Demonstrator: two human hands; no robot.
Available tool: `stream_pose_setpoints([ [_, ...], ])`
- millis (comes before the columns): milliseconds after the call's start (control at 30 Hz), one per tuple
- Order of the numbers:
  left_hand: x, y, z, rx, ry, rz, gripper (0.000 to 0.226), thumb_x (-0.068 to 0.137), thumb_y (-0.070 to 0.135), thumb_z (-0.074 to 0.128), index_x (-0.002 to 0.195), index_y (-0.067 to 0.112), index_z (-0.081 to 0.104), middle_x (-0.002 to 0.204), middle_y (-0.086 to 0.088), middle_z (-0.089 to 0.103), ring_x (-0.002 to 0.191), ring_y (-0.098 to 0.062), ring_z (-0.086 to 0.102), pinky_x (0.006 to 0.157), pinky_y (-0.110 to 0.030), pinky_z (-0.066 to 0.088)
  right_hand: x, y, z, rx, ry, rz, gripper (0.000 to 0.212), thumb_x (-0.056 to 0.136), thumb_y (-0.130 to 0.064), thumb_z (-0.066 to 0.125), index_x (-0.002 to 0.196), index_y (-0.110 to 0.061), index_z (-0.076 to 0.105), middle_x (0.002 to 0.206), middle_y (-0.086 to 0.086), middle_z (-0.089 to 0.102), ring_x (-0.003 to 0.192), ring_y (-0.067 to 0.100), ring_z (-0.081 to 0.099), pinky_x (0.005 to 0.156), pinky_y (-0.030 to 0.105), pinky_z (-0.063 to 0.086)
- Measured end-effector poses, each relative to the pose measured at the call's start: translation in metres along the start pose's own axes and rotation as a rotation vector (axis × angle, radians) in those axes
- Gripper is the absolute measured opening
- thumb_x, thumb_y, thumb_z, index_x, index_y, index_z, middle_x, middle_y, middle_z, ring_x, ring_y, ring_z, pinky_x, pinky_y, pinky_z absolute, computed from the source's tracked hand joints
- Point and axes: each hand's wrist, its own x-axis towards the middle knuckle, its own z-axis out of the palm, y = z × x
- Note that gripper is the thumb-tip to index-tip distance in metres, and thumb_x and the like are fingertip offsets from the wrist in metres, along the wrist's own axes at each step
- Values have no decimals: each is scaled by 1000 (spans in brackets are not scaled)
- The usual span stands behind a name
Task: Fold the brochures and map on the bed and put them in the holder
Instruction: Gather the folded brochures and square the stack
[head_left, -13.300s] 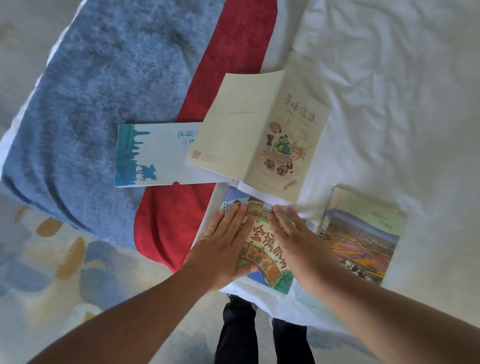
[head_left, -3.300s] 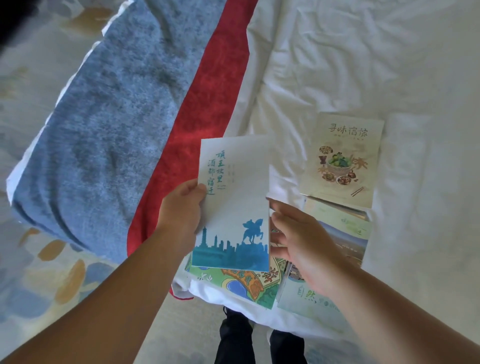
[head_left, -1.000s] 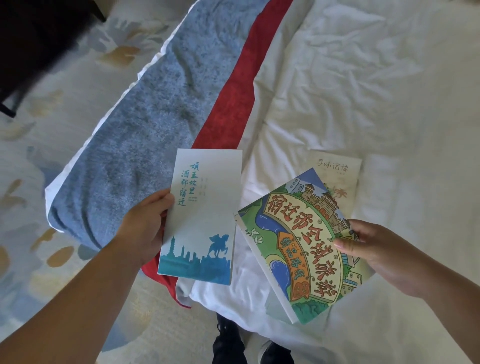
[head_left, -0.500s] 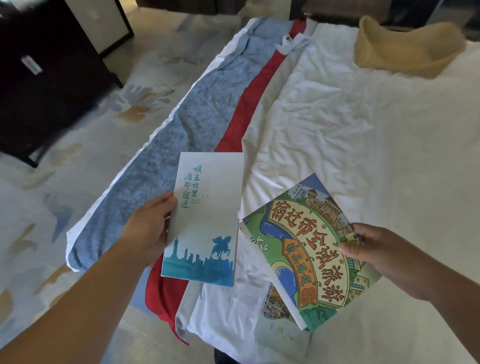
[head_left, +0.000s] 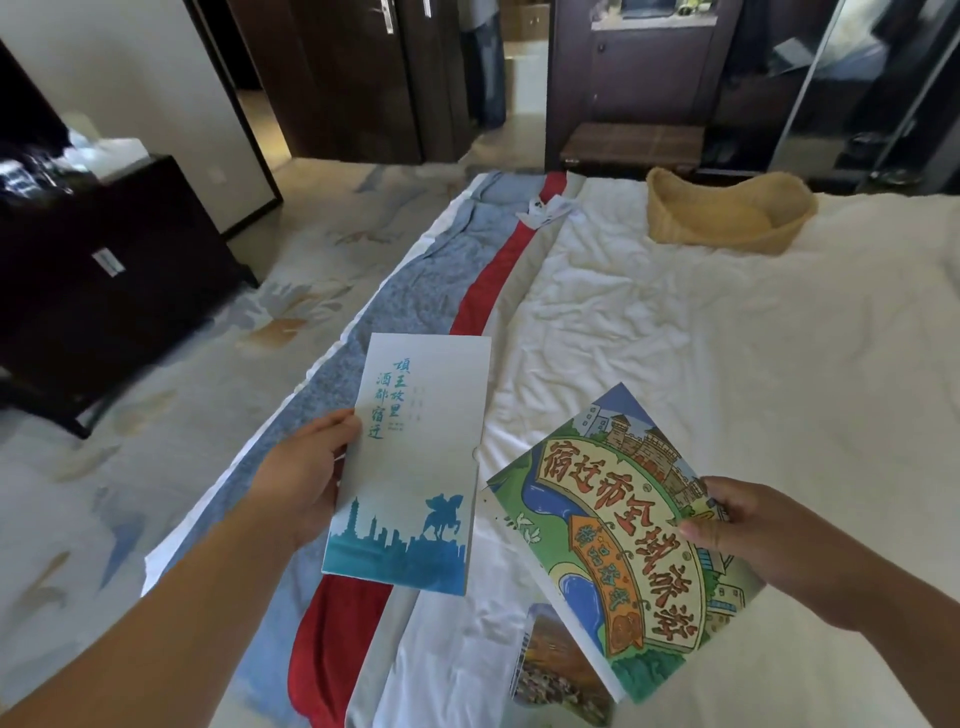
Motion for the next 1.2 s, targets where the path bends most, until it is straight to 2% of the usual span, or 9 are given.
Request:
stream_pose_setpoints([
  [100, -7, 13, 6, -4, -23, 31, 15, 98, 18, 55, 105, 19, 68, 92, -5, 76, 83, -25, 69, 74, -43, 58, -12, -7, -4, -1, -3, -29, 13, 93, -15, 62, 104, -16, 69, 98, 7, 77, 87, 29, 74, 71, 37, 60],
  [233, -15, 27, 13, 2, -54, 69, 16, 98, 18, 54, 103, 19, 69, 90, -3, 76, 74, -20, 71, 71, -40, 57, -24, -15, -12, 8, 7, -59, 15, 93, -15, 63, 107, -14, 68, 101, 9, 76, 90, 31, 74, 81, 45, 57],
  [367, -23, 40, 16, -6, -88, 77, 19, 98, 20, 54, 109, 16, 69, 100, -8, 75, 86, -26, 69, 80, -44, 57, -35, -20, -17, 1, 19, -89, 15, 93, -17, 64, 107, -15, 69, 100, 9, 76, 90, 31, 74, 78, 43, 58],
  [567, -38, 51, 25, -13, -115, 86, 19, 98, 21, 55, 111, 17, 67, 102, -7, 75, 85, -23, 71, 70, -39, 58, -43, -27, -20, -10, 11, -118, 10, 93, -18, 64, 99, -20, 72, 101, 9, 76, 90, 31, 74, 76, 42, 59],
  [667, -44, 55, 25, 7, -124, 93, 20, 98, 20, 54, 112, 16, 68, 107, -10, 73, 97, -30, 68, 82, -48, 57, -47, -28, -20, -30, 15, -126, 11, 94, -18, 63, 99, -21, 72, 100, 8, 76, 89, 30, 74, 74, 39, 60],
  [733, -48, 57, 24, 18, -134, 95, 21, 98, 19, 54, 113, 16, 68, 109, -11, 72, 102, -32, 66, 89, -51, 55, -48, -30, -20, -57, 20, -125, 12, 95, -18, 62, 103, -18, 70, 99, 7, 76, 88, 29, 74, 78, 42, 59],
  [900, -54, 62, 23, 62, -167, 90, 23, 99, 17, 51, 115, 15, 68, 110, -12, 72, 105, -33, 65, 96, -53, 51, -51, -33, -21, -88, 14, -125, 15, 94, -17, 62, 107, -11, 67, 99, 8, 76, 89, 30, 74, 86, 50, 57],
  [1200, -53, 73, 20, 67, -153, 101, 21, 99, 18, 52, 113, 15, 67, 110, -12, 72, 104, -33, 66, 89, -50, 55, -51, -42, -23, -92, 19, -160, 12, 95, -16, 62, 103, -14, 69, 98, 7, 77, 88, 30, 74, 81, 46, 58],
])
